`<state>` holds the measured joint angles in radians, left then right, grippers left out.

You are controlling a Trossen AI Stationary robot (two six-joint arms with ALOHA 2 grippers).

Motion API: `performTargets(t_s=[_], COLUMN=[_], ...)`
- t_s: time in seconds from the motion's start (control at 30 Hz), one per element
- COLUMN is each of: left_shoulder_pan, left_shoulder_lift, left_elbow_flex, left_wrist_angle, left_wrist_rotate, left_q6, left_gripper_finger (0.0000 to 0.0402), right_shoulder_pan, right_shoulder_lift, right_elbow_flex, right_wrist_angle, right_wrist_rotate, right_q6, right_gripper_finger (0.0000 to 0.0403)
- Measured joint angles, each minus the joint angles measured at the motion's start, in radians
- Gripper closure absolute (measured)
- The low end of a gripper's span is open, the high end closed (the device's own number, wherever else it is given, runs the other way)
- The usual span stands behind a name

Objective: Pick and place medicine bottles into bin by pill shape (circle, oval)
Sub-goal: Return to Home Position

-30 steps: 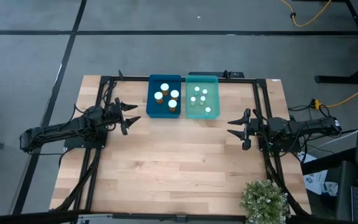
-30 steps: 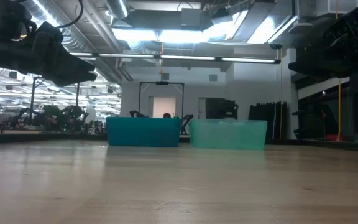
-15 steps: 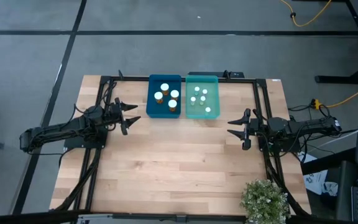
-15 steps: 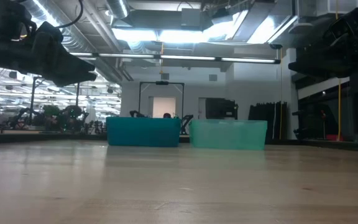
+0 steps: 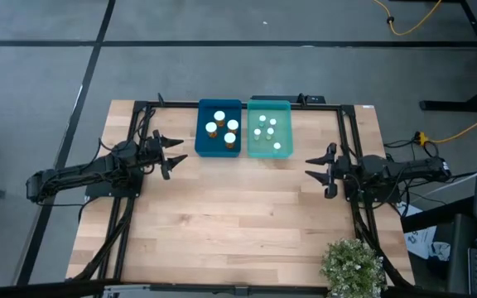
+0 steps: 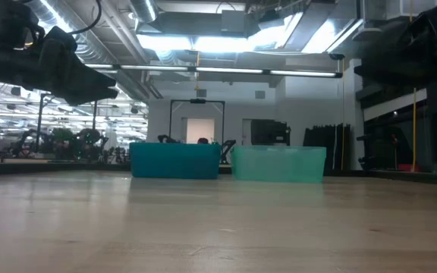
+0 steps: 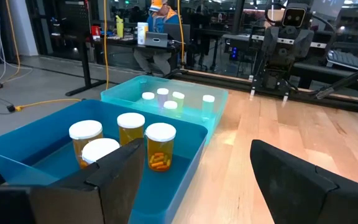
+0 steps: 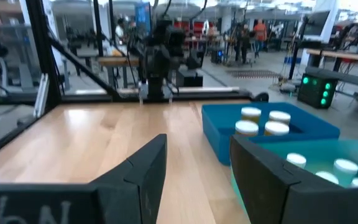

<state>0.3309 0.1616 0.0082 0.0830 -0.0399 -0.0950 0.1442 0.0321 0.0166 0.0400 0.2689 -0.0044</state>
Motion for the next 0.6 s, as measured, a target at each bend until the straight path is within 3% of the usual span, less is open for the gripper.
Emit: performTargets(t_s=[0.6], left_shoulder_pan=[0.000], left_shoulder_lift=[0.000], left_elbow_flex=[0.000], left_wrist_angle=[0.000], left_wrist_rotate=[0.000], left_q6=[0.000], left_gripper_finger=[0.0119], right_shoulder_pan=[0.000], right_shoulder_lift=[-0.029], right_elbow_flex=[0.000], right_wrist_angle=[-0.001], right_wrist_rotate=[0.000], right_q6=[-0.001], right_gripper_finger=[0.0226])
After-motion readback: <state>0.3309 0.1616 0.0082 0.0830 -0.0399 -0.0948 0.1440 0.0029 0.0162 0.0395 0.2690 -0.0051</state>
